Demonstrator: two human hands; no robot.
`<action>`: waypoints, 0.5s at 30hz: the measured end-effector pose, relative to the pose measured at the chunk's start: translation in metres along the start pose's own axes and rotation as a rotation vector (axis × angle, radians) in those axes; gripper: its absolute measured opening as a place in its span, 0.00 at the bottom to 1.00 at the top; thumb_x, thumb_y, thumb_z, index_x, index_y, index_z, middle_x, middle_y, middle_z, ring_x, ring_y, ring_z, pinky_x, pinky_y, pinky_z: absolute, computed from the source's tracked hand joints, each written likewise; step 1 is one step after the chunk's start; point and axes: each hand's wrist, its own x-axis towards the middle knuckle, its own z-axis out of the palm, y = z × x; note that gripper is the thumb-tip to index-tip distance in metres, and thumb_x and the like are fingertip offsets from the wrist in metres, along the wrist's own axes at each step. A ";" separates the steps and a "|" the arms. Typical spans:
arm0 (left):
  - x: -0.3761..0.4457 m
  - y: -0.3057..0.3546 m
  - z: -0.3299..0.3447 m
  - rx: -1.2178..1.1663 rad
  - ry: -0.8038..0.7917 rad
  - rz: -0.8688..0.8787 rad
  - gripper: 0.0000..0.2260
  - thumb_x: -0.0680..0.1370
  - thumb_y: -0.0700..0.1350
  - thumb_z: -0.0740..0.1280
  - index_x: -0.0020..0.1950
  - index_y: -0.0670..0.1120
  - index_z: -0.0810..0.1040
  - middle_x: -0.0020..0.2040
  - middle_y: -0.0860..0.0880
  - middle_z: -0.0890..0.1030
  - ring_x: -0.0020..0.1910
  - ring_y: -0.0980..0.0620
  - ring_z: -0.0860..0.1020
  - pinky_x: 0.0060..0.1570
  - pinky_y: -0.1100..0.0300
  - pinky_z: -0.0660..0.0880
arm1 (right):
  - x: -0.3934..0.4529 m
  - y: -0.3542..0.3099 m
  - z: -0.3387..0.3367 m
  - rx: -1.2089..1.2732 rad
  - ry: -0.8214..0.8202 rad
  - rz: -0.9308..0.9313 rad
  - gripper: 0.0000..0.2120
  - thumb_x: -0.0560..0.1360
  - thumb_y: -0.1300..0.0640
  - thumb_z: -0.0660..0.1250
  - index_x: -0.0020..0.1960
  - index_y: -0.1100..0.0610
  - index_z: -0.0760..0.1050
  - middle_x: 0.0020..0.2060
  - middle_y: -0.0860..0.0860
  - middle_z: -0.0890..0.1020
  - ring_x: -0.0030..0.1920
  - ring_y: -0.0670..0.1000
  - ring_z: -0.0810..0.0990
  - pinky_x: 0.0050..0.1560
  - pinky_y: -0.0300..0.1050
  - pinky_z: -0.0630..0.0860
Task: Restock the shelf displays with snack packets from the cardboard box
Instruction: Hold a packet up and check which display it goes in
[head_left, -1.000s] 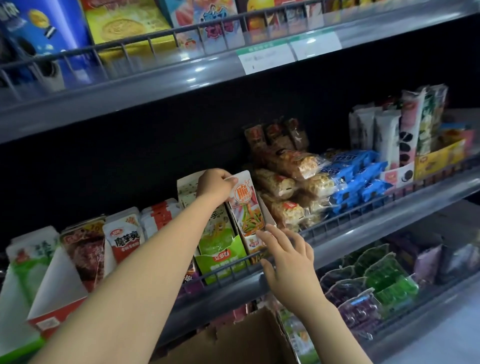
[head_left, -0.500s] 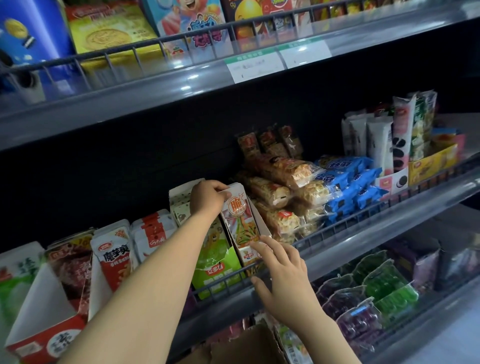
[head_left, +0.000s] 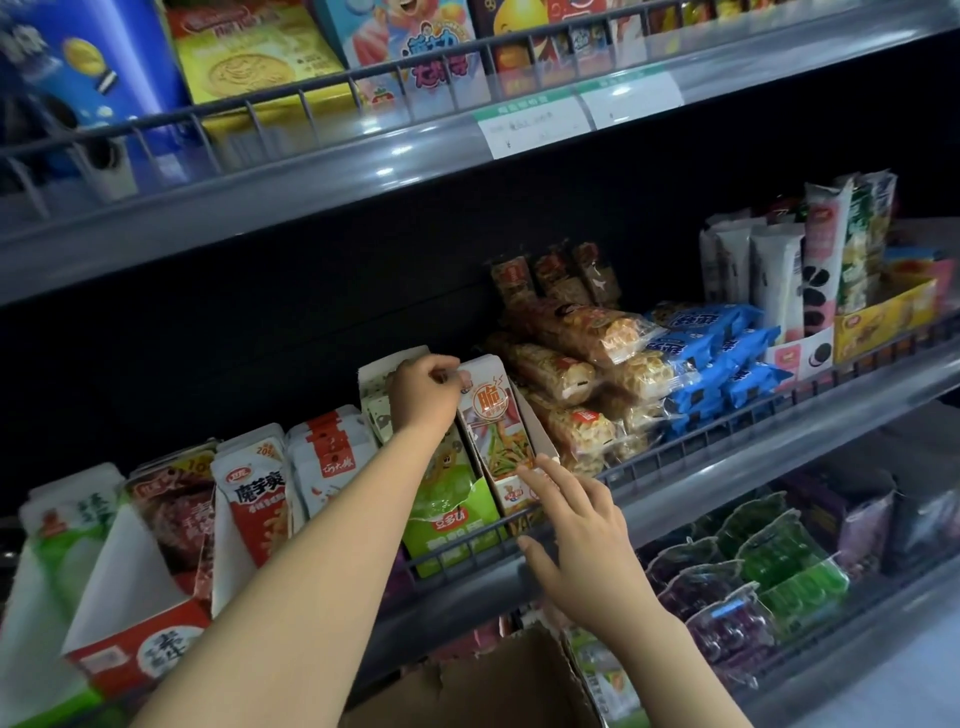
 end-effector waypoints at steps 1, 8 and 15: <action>-0.008 -0.001 -0.003 -0.029 0.021 -0.016 0.05 0.75 0.45 0.70 0.50 0.50 0.82 0.54 0.50 0.80 0.53 0.52 0.77 0.51 0.60 0.73 | -0.001 -0.001 0.000 -0.013 -0.004 0.000 0.28 0.79 0.47 0.58 0.75 0.42 0.50 0.75 0.38 0.48 0.72 0.47 0.49 0.71 0.47 0.53; -0.111 -0.026 -0.043 -0.113 0.063 0.073 0.05 0.77 0.47 0.66 0.50 0.54 0.80 0.53 0.56 0.78 0.56 0.55 0.74 0.55 0.59 0.72 | -0.014 -0.037 0.009 0.195 -0.022 -0.097 0.26 0.78 0.52 0.64 0.74 0.49 0.61 0.72 0.43 0.63 0.69 0.42 0.55 0.69 0.38 0.52; -0.209 -0.075 -0.075 -0.246 0.033 -0.125 0.10 0.77 0.38 0.64 0.47 0.54 0.80 0.50 0.54 0.80 0.47 0.65 0.76 0.42 0.77 0.70 | -0.057 -0.053 0.029 0.248 -0.271 -0.009 0.20 0.75 0.55 0.67 0.67 0.51 0.72 0.59 0.48 0.79 0.57 0.46 0.78 0.59 0.34 0.70</action>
